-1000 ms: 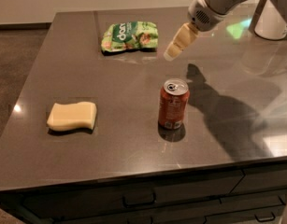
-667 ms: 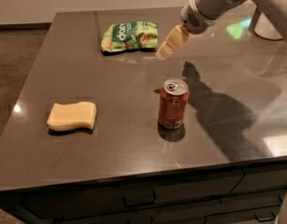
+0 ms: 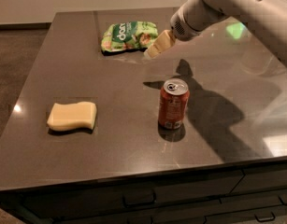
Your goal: Move green rice chip bag near coke can
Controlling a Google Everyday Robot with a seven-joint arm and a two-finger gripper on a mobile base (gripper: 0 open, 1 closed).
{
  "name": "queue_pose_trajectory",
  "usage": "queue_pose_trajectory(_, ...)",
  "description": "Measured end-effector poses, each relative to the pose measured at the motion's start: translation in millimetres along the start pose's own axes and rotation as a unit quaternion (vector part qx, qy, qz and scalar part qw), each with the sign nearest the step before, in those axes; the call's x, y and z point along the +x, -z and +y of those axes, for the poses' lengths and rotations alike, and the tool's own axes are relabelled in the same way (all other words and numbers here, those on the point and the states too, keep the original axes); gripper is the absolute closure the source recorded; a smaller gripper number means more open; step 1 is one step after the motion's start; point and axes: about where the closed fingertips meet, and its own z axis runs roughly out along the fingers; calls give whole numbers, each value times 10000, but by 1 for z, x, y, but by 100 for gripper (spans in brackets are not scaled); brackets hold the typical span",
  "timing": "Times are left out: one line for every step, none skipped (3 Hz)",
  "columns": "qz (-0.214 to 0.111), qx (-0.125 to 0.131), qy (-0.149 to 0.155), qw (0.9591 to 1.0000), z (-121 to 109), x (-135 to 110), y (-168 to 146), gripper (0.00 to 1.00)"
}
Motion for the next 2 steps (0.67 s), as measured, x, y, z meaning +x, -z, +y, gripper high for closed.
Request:
queue_pose_trajectory(-288, 84, -189, 9994, -4, -4, -16, 0)
queue_pose_trajectory(-487, 108, -250, 9984, -10, -7, -34, 0)
